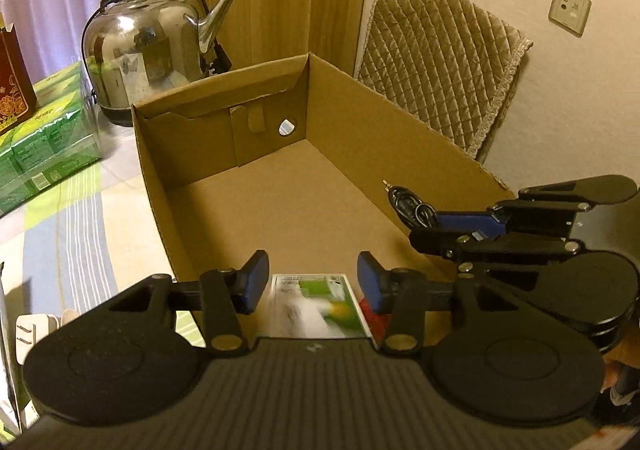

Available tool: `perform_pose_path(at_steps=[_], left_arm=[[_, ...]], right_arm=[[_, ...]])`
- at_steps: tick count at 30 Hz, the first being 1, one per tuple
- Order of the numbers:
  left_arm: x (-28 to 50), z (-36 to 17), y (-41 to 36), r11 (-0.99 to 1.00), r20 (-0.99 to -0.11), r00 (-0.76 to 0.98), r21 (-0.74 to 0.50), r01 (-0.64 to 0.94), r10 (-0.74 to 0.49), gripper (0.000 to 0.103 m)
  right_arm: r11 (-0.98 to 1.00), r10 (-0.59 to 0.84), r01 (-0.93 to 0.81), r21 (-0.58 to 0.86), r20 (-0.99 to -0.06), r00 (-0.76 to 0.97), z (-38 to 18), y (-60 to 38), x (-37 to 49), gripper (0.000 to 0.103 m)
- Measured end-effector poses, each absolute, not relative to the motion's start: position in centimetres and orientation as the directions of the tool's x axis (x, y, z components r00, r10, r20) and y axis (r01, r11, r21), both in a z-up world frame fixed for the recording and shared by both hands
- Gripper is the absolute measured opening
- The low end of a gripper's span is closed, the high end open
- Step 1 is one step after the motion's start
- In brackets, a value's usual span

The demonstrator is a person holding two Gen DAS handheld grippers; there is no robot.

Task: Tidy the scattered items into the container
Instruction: 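Open the left tool inside the cardboard box while the right tool releases the cable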

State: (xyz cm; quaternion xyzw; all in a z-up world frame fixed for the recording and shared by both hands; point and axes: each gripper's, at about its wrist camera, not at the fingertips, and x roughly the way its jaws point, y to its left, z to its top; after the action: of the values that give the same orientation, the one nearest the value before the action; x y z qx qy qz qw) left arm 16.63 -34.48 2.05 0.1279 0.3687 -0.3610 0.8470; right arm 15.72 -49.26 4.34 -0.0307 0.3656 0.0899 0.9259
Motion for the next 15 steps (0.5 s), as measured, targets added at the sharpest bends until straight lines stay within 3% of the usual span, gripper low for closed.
perform_pose_path(at_steps=[15], left_arm=[[15.7, 3.5, -32.5, 0.728, -0.693, 0.494, -0.063, 0.683, -0.524, 0.043]], right_arm=[[0.979, 0.165, -0.204, 0.024, -0.683, 0.711, 4.6, -48.6, 15.3, 0.012]])
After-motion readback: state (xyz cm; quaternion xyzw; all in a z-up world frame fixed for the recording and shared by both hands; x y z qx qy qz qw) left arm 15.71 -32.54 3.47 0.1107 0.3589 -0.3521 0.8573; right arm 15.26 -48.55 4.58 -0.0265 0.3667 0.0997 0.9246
